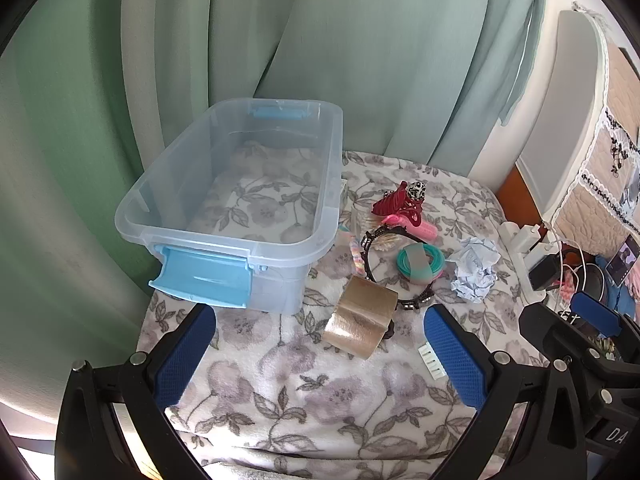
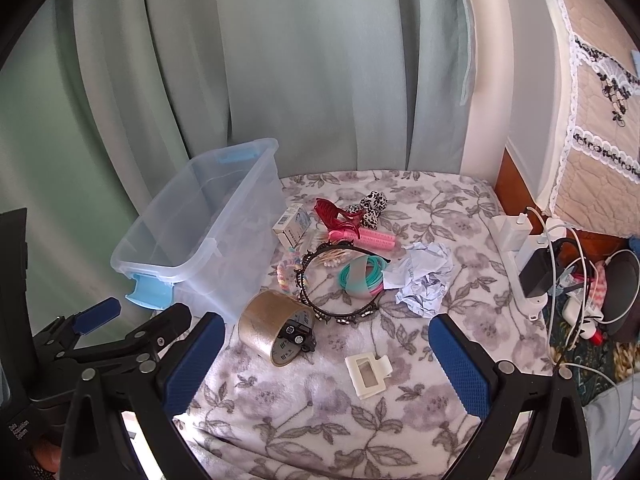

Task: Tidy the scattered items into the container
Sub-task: 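Grasp the brown tape roll with the left tool while the right grasps the cream clip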

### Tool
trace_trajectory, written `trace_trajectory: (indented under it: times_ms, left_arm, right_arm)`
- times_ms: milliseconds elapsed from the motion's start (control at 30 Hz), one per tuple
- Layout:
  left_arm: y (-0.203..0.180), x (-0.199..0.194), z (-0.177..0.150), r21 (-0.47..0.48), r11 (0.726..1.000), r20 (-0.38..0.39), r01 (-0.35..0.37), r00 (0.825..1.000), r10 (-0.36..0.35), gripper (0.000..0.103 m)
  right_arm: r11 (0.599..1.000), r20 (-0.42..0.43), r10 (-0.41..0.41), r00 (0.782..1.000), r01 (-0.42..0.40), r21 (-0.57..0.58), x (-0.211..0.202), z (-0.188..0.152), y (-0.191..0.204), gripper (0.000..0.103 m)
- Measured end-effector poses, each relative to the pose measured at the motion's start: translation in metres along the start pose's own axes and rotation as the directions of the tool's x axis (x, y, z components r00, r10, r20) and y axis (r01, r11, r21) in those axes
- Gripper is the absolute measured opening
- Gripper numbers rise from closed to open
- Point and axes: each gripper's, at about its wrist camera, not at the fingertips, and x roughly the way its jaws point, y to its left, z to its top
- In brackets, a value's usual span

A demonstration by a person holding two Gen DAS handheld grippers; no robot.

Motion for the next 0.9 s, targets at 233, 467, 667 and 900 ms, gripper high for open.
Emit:
trace_trajectory:
  times_ms: [233,467,667,900]
  left_arm:
    - [-0.003,0.006,-0.001,0.005,1.000,-0.014,-0.005,1.000,0.005,0.103]
    - [-0.006,0.019,-0.005,0.013,1.000,-0.037,0.024,0.999,-0.024,0.103]
    - [-0.013,0.049,-0.020,0.048,0.996,-0.081,0.077,0.994,-0.073,0.103]
    - [-0.023,0.084,-0.037,0.098,0.989,-0.166,0.110,0.982,-0.092,0.103]
  right_arm:
    - [1.000,-0.020,0.000,1.000,0.001,0.011,0.006,-0.001,-0.004,0.103]
    - [1.000,-0.042,0.004,0.999,-0.002,0.025,0.015,-0.005,-0.009,0.103]
    - [0.999,-0.077,0.014,0.997,-0.009,0.054,0.034,-0.023,-0.023,0.103]
    - [0.993,-0.214,0.070,0.974,-0.048,0.109,0.070,-0.050,-0.043,0.103]
